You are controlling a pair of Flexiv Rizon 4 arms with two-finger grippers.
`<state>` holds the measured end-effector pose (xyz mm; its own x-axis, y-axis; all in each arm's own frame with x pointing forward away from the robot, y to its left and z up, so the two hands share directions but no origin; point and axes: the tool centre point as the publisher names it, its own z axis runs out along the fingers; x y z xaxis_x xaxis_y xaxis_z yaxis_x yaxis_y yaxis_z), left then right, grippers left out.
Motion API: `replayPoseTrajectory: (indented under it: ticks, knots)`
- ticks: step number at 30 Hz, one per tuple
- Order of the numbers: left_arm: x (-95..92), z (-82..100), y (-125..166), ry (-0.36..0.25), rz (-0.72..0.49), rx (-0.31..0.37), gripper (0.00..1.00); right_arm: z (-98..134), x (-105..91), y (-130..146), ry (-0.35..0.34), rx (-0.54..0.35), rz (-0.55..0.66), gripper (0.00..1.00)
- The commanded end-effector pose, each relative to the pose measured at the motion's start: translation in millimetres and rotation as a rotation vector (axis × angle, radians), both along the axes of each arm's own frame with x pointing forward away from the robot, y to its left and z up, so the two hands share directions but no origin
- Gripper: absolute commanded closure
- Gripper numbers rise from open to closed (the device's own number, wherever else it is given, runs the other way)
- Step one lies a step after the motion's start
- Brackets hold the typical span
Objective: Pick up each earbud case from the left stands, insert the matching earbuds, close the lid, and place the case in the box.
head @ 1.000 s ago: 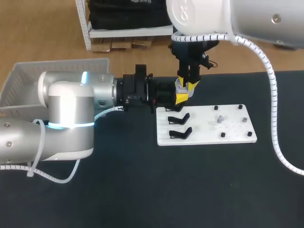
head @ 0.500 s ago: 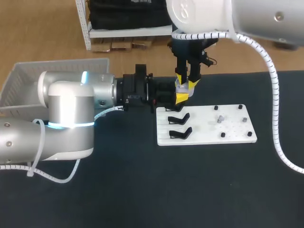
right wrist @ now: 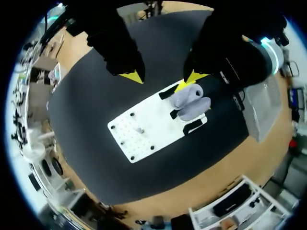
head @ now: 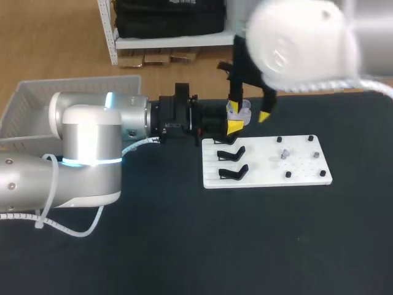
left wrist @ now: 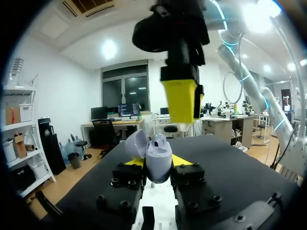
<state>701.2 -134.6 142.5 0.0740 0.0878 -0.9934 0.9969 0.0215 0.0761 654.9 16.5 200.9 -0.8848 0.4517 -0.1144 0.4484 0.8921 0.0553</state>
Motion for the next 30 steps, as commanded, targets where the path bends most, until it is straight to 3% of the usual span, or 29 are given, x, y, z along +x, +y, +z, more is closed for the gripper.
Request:
replayPoseTrajectory:
  ticks: [1,18,21,23,26,30]
  knots:
    - [-1.3,-1.3,0,-0.006,0.006,-0.007,1.00,-1,-27.3,-40,-0.165,0.211,0.161,0.00]
    - [-1.3,-1.3,0,-0.006,0.006,-0.007,1.00,-1,-27.3,-43,-0.162,0.195,0.178,0.00]
    - [-1.3,-1.3,0,-0.006,0.006,-0.007,1.00,-22,-21.1,-61,-0.301,0.156,0.197,0.00]
    - [-1.3,-1.3,0,-0.006,0.006,-0.007,1.00,-31,-17.8,-70,-0.337,0.169,0.196,0.00]
    - [-1.3,-1.3,0,-0.006,0.006,-0.007,1.00,-50,-10.3,-85,-0.335,0.142,0.172,0.00]
    - [-1.3,-1.3,0,-0.006,0.006,-0.007,1.00,-78,-5.2,-94,-0.259,0.168,0.118,0.00]
